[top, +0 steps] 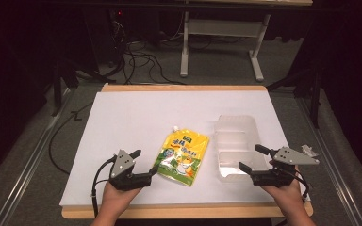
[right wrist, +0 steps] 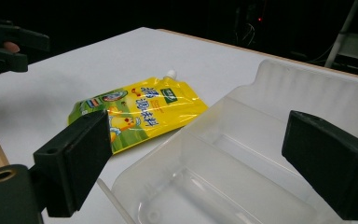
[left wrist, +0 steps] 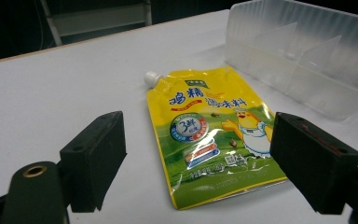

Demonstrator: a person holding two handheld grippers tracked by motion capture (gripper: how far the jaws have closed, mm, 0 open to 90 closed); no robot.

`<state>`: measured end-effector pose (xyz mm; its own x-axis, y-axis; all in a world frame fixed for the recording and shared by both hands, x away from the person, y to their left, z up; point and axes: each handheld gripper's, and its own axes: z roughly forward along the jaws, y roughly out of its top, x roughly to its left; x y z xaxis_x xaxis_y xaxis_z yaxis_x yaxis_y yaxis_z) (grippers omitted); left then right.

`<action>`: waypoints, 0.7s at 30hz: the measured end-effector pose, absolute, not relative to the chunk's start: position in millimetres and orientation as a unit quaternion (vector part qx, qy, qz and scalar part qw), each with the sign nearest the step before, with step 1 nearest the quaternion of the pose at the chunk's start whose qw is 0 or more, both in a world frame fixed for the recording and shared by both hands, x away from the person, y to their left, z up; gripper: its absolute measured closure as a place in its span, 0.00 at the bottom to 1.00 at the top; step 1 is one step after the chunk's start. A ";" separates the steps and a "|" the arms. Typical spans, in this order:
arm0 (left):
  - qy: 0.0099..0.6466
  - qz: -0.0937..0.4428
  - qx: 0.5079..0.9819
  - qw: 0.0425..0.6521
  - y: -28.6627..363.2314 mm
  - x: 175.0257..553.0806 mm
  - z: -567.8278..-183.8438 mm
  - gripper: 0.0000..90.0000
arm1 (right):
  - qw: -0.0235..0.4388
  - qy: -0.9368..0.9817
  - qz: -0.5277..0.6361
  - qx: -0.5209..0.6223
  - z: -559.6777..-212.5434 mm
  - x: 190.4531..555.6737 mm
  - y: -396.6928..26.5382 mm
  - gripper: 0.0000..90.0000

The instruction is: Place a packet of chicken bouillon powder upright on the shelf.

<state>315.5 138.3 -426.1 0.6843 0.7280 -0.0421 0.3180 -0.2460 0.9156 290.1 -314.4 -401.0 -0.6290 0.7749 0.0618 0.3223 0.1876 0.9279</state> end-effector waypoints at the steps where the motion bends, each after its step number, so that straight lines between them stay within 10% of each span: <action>1: 0.345 0.200 0.762 0.510 139.1 316.0 -426.2 0.21 | 0.220 0.740 0.517 0.370 -401.3 290.0 -314.4 0.09; 14: 0.352 0.189 0.759 0.514 143.0 317.9 -426.1 0.32 | 0.218 0.741 0.513 0.373 -403.2 289.3 -313.2 0.11; 21: 0.384 0.190 0.759 0.490 146.6 323.8 -433.5 0.85 | 0.217 0.741 0.515 0.373 -403.2 288.6 -312.9 0.13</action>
